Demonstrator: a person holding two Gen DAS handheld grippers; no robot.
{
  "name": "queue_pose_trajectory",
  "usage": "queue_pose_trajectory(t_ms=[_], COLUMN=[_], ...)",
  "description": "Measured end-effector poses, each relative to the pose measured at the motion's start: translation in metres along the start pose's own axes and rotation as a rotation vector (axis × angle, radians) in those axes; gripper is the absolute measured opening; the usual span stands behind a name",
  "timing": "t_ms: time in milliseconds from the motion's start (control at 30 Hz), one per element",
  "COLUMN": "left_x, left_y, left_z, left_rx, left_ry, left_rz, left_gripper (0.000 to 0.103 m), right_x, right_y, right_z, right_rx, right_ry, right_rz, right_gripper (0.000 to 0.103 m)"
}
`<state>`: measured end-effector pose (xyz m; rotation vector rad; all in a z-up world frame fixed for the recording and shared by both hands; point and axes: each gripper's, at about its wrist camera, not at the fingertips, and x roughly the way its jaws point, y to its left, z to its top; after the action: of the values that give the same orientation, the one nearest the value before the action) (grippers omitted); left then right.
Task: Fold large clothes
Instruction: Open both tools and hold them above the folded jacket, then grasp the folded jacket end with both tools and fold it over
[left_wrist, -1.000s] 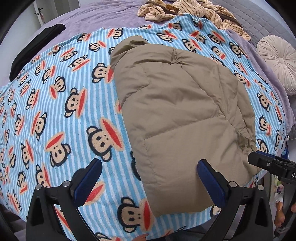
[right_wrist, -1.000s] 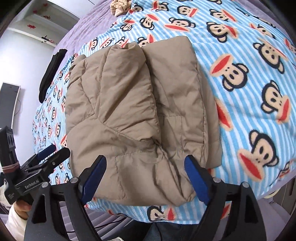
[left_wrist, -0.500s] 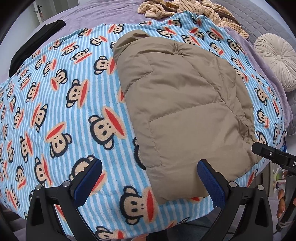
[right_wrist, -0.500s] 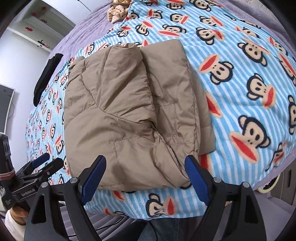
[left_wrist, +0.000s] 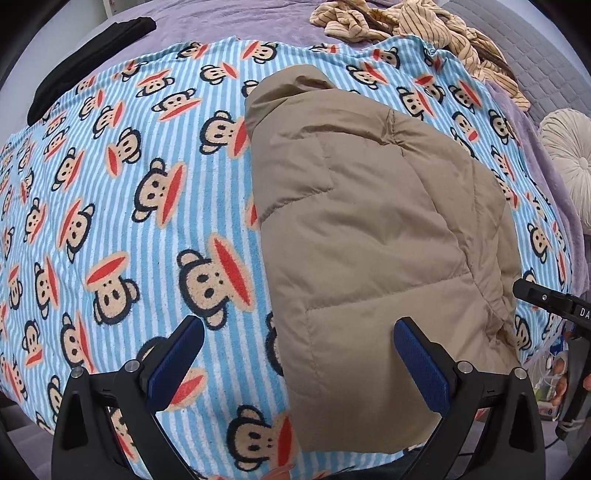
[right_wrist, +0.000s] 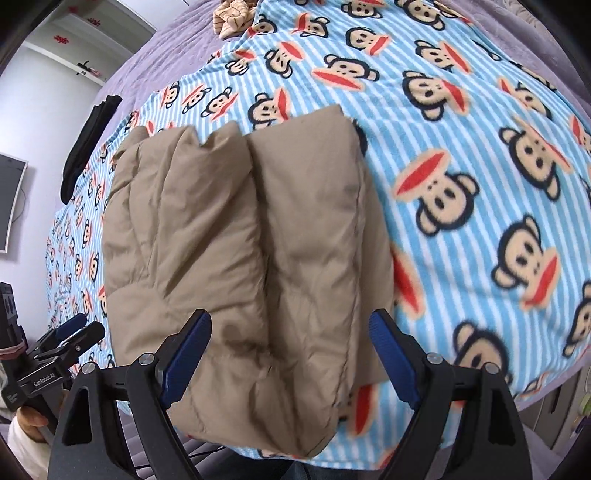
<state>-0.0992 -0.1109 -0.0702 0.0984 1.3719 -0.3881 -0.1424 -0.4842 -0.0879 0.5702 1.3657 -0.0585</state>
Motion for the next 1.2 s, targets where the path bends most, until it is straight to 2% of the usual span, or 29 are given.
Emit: queue_pose_trajectory(t_ms=[133,300,533,567,600,633,733,833,900,967,1067,1200], left_x=[0.005,0.019,0.036,0.038,0.041,0.044,0.056,0.068,0.076,0.086,0.101,0.115], left_y=[0.0,0.004,0.011,0.014,0.017,0.02,0.028,0.033,0.034,0.034,0.032,0.028], left_z=[0.011,0.021,0.029,0.03,0.032,0.034,0.037,0.039,0.041,0.044,0.049,0.054], left_rx=[-0.019,-0.048,-0.071,-0.08,-0.09,-0.101,-0.138,-0.172,-0.183,-0.186,-0.198,-0.217], left_ry=[-0.002,0.009,0.013,0.013,0.014,0.016,0.04,0.063,0.078,0.087,0.107,0.127], left_rz=[-0.039,-0.051,-0.123,-0.144,-0.171,-0.201,-0.298,-0.385,-0.413,-0.43,-0.466,-0.491], left_gripper=[0.103,0.103,0.103,0.103,0.103,0.103,0.103,0.103,0.103,0.103,0.103,0.103], right_x=[0.005,0.026,0.053,0.057,0.062,0.067,0.077,0.081,0.08,0.079,0.085,0.102], right_y=[-0.015,-0.036,-0.056,-0.059,-0.062,-0.064,-0.069,-0.07,-0.064,-0.054,-0.037,-0.02], right_z=[0.015,0.03,0.041,0.043,0.044,0.044,0.05,0.058,0.062,0.066,0.069,0.073], right_rx=[-0.004,0.009,0.013,0.021,0.032,0.039,0.075,0.131,0.117,0.056,-0.046,-0.097], right_ry=[0.017,0.085,0.14,0.15,0.158,0.162,0.17,0.166,0.165,0.174,0.206,0.238], right_rz=[0.011,0.112,0.093,0.101,0.113,0.128,0.245,0.454,0.536,0.533,0.481,0.42], right_gripper=[0.089,0.089,0.089,0.091,0.102,0.103,0.103,0.103,0.103,0.103,0.103,0.103])
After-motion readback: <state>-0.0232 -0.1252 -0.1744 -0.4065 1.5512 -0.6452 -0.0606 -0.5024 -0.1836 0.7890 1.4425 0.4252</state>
